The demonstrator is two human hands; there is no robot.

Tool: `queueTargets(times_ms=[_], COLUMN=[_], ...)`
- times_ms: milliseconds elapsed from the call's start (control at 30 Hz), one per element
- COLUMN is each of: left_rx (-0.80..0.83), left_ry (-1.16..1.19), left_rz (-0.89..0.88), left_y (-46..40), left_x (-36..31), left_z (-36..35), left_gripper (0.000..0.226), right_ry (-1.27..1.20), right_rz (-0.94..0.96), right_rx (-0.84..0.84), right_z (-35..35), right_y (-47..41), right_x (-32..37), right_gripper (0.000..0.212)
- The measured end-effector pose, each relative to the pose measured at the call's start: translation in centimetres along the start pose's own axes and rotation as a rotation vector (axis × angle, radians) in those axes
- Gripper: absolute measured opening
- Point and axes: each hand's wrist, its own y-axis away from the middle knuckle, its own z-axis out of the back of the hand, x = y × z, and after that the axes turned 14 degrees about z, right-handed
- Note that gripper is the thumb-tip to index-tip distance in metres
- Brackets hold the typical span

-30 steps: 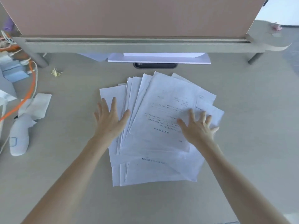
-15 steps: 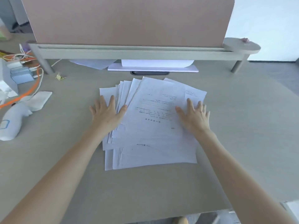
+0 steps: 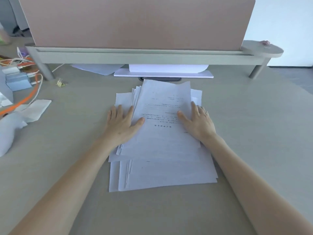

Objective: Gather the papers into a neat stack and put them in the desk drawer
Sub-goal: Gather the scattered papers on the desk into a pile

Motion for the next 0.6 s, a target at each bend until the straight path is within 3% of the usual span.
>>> queueTargets(times_ms=[267, 433, 600], left_rx=[-0.031, 0.005, 0.026], left_ry=[0.208, 0.344, 0.316], left_rz=[0.006, 0.022, 0.012], left_y=[-0.5, 0.0, 1.2], left_x=[-0.1, -0.1, -1.2], left_z=[0.0, 0.2, 0.3], left_gripper=[0.092, 0.082, 0.089], right_ry=[-0.265, 0.061, -0.071], right_rz=[0.051, -0.013, 0.053], right_rx=[-0.067, -0.109, -0.117], right_z=[-0.1, -0.3, -0.4], right_y=[0.0, 0.5, 0.5], right_x=[1.7, 1.4, 1.5], right_gripper=[0.084, 0.078, 0.070])
